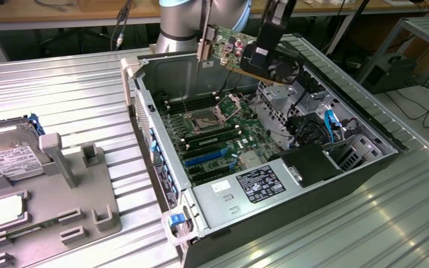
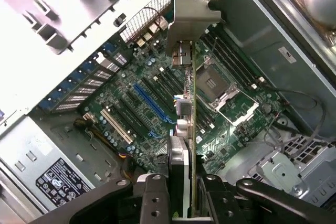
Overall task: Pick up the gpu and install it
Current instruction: 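Insert the gpu into the slot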
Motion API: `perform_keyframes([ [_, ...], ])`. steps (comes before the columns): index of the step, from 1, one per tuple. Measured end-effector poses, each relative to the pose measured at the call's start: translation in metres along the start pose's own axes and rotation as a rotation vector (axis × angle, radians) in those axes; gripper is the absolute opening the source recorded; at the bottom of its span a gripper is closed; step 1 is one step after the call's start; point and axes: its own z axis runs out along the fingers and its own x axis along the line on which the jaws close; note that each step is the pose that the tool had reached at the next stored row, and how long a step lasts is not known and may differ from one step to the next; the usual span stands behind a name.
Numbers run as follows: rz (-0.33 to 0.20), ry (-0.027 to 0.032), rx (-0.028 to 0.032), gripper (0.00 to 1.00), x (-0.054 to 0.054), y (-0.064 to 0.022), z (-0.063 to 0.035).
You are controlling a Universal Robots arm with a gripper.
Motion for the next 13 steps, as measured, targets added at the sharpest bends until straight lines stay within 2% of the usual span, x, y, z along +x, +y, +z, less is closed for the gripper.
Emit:
perform_keyframes([
  [4,-0.134,0.0066,-0.0027,0.28,0.0,0.0,0.0001],
  [8,-0.211,0.0105,-0.0043,0.28,0.0,0.0,0.0001],
  [10,-0.277,0.0136,-0.0054,0.28,0.0,0.0,0.0002],
  [13,-0.327,0.0142,-0.0035,0.28,0.0,-0.0001,0.0006],
])
